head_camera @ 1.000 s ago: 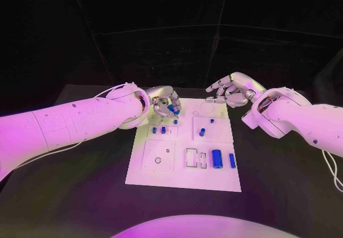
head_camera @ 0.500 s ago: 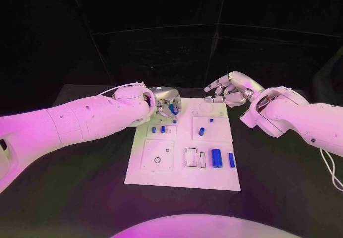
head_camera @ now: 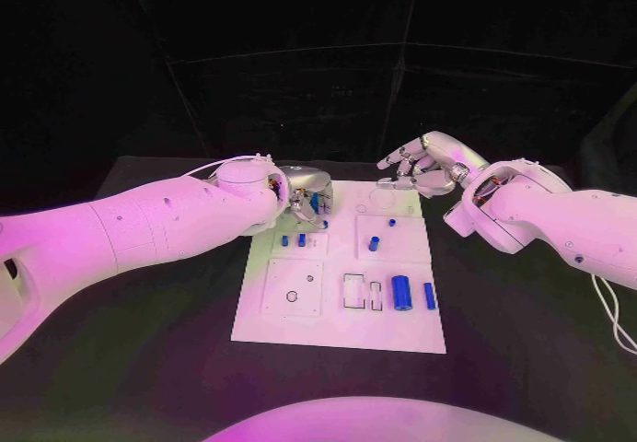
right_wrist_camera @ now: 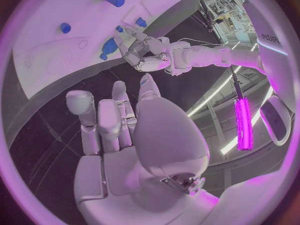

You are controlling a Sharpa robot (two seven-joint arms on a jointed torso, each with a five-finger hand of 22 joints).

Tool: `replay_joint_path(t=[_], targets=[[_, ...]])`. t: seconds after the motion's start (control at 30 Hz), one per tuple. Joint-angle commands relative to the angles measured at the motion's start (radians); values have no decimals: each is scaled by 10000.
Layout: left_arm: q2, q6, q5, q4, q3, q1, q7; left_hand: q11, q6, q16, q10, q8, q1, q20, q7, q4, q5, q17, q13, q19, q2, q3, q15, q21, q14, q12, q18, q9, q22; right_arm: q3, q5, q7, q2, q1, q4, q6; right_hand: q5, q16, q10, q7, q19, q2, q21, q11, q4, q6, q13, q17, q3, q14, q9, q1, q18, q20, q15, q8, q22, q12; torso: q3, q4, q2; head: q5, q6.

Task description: Assemble the parts on the task board

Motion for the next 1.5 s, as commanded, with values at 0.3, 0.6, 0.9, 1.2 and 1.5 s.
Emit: replay_joint_path(t=[0.3, 0.6, 0.9, 1.2, 1.5], targets=[[87, 189, -150, -94, -4, -99, 8, -11, 182, 44, 200, -125, -46, -14, 11, -60, -6, -56, -60, 85, 99, 122, -11, 131, 111, -159, -98, -1, 117, 5, 28, 99, 35, 16, -9, 50, 18, -51, -84, 12, -70, 71, -55, -7, -18, -82, -10, 1, -57, -67, 6, 6, 173, -11, 9, 59, -6, -39, -5, 22, 20, -44, -17], [156, 284, -149, -182, -5, -143, 33, -46, 367, 54, 430, -212, -20, -34, -34, -93, -4, -114, -85, 122, 185, 325, -40, 282, 115, -317, -124, 4, 292, 5, 28, 101, 58, 16, -21, 58, 23, -51, -83, 11, -67, 85, -65, -8, -26, -85, -22, 9, -60, -63, 7, 21, 174, -11, 9, 63, -14, -38, -3, 23, 18, -49, -27], [230, 445, -149, -339, -9, -190, 3, -120, 659, 86, 817, -293, 33, -82, -91, -135, -50, -155, -83, 167, 370, 762, -103, 465, 129, -533, -153, 15, 508, 5, 28, 95, 67, 16, -23, 64, 23, -51, -83, 11, -67, 85, -65, -8, -26, -85, -22, 9, -60, -63, 7, 21, 174, -11, 9, 63, -14, -38, -4, 27, 20, -77, -26], [314, 561, -149, -496, -9, -210, -19, -180, 915, 99, 1184, -378, 93, -130, -120, -260, -69, -222, -77, 195, 464, 1292, -155, 604, 132, -777, -181, 20, 681, 5, 28, 94, 77, 16, -20, 72, 23, -51, -83, 11, -67, 85, -65, -8, -26, -85, -22, 9, -60, -63, 7, 21, 174, -11, 9, 63, -14, -38, -6, 28, 24, -98, -33], [372, 548, -149, -545, -11, -257, 76, -179, 959, 107, 1317, -522, -76, -143, -110, -320, -77, -275, -77, 190, 286, 1526, -146, 654, 130, -1019, -186, 2, 762, 5, 28, 95, 87, 16, -19, 82, 23, -51, -83, 11, -67, 85, -65, -8, -26, -85, -22, 9, -60, -63, 7, 21, 174, -11, 9, 63, -14, -38, -8, 40, 20, -114, -38]])
